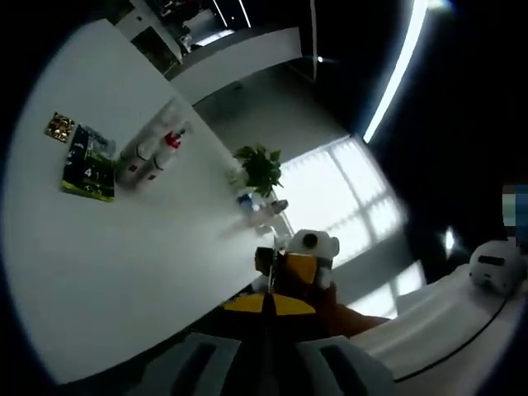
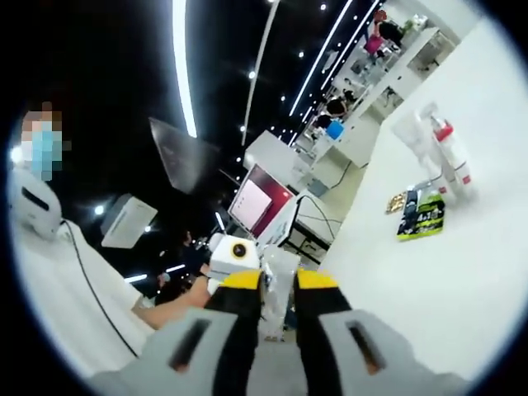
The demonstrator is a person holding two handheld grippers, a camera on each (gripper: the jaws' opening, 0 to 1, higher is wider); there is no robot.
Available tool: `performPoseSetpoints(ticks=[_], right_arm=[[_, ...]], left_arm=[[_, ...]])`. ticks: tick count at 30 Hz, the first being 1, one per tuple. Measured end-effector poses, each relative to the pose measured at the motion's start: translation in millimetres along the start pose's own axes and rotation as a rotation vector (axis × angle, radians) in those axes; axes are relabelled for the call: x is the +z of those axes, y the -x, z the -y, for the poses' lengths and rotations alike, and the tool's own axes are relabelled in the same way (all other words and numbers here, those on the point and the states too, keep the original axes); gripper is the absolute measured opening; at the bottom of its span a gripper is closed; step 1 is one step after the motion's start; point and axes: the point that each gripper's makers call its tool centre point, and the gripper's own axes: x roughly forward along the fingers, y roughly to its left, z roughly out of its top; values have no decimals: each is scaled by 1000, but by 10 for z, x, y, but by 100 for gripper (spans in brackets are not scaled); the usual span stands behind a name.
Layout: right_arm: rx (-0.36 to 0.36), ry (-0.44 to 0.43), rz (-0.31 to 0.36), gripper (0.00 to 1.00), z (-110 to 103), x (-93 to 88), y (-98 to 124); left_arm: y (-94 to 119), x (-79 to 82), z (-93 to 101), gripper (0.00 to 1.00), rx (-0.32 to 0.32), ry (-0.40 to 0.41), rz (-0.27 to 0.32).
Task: Arrange the skincare products in the storage area until every visible bottle or jar stands upright without overlapping.
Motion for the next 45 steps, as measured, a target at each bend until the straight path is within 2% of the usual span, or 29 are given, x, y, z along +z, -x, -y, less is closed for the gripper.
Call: performPoseSetpoints(ticks=[5, 8, 13, 19, 20, 24, 26, 27, 31, 35, 39, 42, 45], right_arm=[[-1, 12, 5, 24, 9, 16, 29], [-31, 27, 15, 29, 75, 29, 65], [-95, 56, -13, 29, 209, -52, 174], [-160, 44, -3, 30, 325, -93, 365], [-171, 36, -1, 30, 349, -99, 401], [-199, 28, 5, 30, 384, -109, 491], [-207, 26, 7, 30, 397, -114, 517], [-219, 17, 11, 30, 423, -121, 549], [-240, 8, 27, 30, 465, -115, 604], [-263, -10, 43, 30, 506, -113, 654], [-281, -23, 41, 30, 550, -116, 698], [-289, -29, 41, 30, 573, -103, 720], [-300, -37, 41, 30, 620, -79, 741]], left_arm=[[84, 101, -32, 0, 13, -12, 31], [146, 219, -90, 0, 25, -19, 63], [248, 388, -209, 0, 47, -25, 96], [476, 801, -454, 0, 81, -32, 168], [491, 831, -474, 0, 84, -31, 171], [629, 1187, -696, 1, 107, -30, 211], [650, 1271, -756, 1, 113, -29, 214], [669, 1370, -852, 1, 130, -27, 217], [691, 1526, -1072, 1, 171, -22, 202], [725, 1693, -1415, 1, 201, 22, 198], [707, 1771, -1516, 1, 197, 48, 204], [677, 1801, -1610, 1, 209, 55, 186], [672, 1851, -1777, 1, 226, 73, 171]])
